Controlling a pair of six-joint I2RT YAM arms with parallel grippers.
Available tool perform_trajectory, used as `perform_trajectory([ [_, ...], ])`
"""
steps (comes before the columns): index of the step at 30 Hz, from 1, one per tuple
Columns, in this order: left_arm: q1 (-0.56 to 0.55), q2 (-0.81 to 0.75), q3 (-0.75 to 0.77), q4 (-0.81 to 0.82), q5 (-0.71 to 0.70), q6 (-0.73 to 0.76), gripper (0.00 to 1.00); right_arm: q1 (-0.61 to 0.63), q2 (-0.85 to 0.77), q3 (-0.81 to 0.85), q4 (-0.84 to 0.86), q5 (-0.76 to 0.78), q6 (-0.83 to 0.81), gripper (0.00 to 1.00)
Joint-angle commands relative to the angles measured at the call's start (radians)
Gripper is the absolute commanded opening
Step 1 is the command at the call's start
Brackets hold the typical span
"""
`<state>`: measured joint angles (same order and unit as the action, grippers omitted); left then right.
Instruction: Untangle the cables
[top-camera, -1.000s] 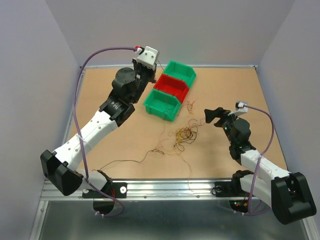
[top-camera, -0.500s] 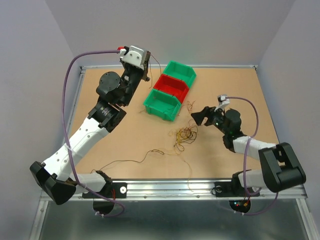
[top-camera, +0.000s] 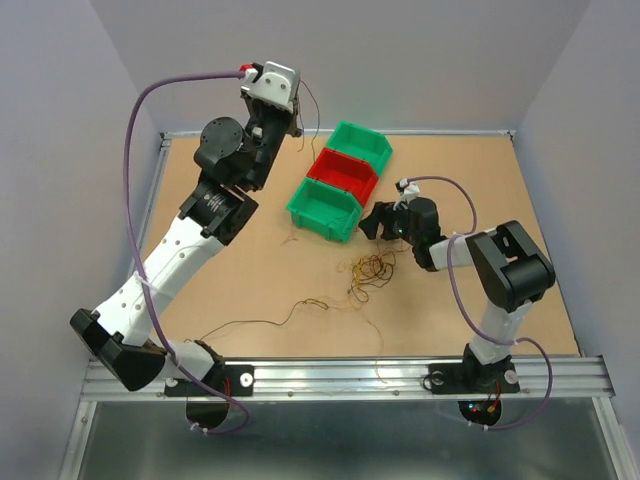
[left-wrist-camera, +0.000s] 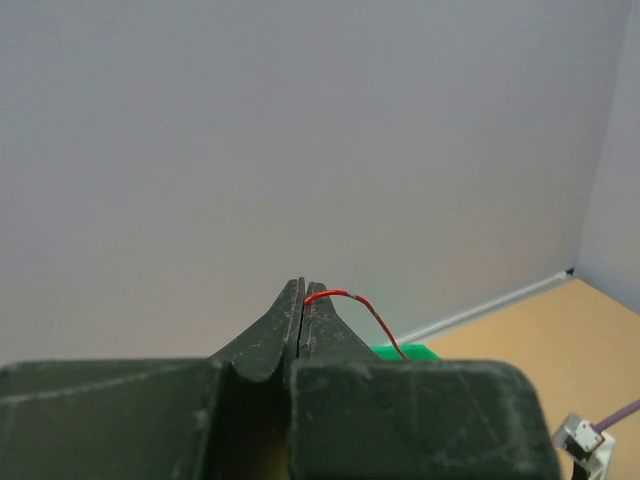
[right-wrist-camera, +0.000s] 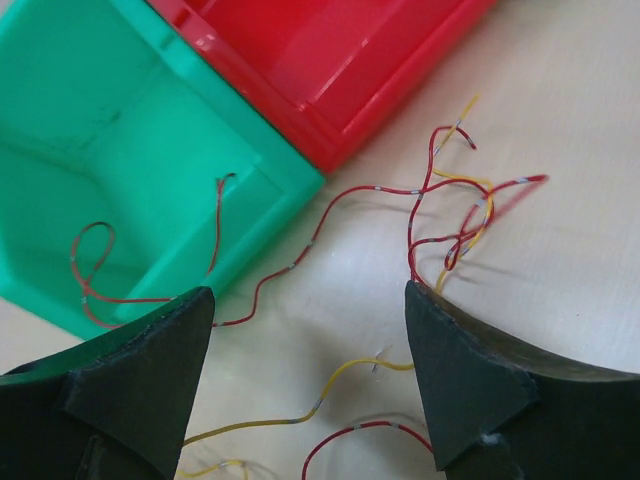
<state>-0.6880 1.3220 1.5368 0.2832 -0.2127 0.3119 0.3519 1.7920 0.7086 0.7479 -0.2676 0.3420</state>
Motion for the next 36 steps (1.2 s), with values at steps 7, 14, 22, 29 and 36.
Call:
perform_trajectory([
  [7,-0.005,0.011,0.144,0.059,0.006,0.029,0.0,0.052,0.001,0.034,-0.14,0.381,-0.055,0.07],
  [14,-0.007,0.083,0.102,0.082,0.038,0.019,0.0,0.053,-0.259,-0.113,-0.206,0.562,-0.025,0.01],
  [22,-0.004,0.204,0.178,0.07,-0.005,0.055,0.0,0.053,-0.47,-0.219,-0.222,0.587,0.006,0.01],
  [29,-0.004,0.266,0.275,0.042,-0.036,0.098,0.0,0.053,-0.427,-0.202,-0.202,0.545,0.0,0.63],
  [36,-0.004,0.278,0.283,0.062,-0.057,0.128,0.0,0.053,-0.428,-0.207,-0.179,0.518,-0.003,0.65],
])
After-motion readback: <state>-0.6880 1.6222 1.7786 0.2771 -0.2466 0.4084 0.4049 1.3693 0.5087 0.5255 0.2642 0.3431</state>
